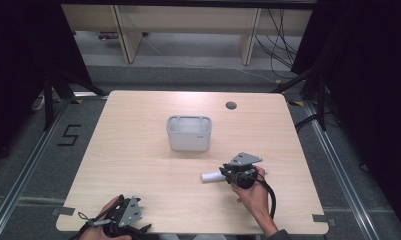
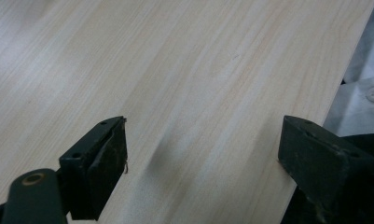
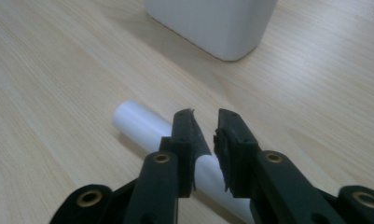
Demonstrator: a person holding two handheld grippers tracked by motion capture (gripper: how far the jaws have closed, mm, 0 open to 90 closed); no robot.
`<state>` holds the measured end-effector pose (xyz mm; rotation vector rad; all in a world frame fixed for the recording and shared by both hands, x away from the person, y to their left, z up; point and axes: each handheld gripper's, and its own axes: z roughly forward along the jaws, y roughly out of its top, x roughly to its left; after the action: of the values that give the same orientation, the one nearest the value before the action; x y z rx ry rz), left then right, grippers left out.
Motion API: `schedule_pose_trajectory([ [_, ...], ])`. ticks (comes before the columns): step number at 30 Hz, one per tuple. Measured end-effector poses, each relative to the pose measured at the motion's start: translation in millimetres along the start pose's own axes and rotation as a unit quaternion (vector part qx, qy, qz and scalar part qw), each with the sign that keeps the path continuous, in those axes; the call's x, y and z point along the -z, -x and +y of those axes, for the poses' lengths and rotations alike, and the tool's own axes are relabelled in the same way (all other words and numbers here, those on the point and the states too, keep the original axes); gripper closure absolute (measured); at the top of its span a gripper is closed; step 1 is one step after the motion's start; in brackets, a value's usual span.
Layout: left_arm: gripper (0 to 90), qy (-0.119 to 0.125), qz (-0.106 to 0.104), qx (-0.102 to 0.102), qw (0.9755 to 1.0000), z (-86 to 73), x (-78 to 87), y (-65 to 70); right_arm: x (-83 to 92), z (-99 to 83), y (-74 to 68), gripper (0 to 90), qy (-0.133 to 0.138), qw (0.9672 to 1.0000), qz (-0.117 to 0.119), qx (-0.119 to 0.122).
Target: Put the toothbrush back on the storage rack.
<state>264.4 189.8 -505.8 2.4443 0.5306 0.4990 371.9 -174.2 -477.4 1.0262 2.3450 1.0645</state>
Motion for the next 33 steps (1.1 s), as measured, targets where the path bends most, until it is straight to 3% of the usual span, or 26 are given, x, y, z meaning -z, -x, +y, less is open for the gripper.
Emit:
schedule_pose_trajectory([
  [9, 15.3, -0.001, 0.001, 0.0, 1.0, -0.1, -0.2, -0.5, -19.2, 11.7, -13.9, 89.0, -0.019, 0.9988, 0.021, 0.041],
  [18, 15.3, 0.0, 0.0, 0.005, 1.0, 0.0, -0.3, 0.8, -31.1, 14.9, -16.4, 89.3, -0.022, 0.999, 0.022, 0.03],
  [25, 15.3, 0.0, 0.0, -0.001, 1.0, 0.0, -0.3, 0.0, -43.4, 18.5, -19.8, 89.2, -0.034, 0.9983, 0.03, 0.038],
  [32, 15.3, 0.0, 0.0, -0.001, 1.0, 0.0, -0.3, 0.0, -45.2, 17.9, -21.8, 89.2, -0.043, 0.9979, 0.032, 0.036],
  [33, 15.3, 0.0, -0.001, -0.002, 1.0, 0.3, 0.2, -0.2, -46.3, 17.1, -21.7, 89.2, -0.036, 0.9977, 0.034, 0.046],
])
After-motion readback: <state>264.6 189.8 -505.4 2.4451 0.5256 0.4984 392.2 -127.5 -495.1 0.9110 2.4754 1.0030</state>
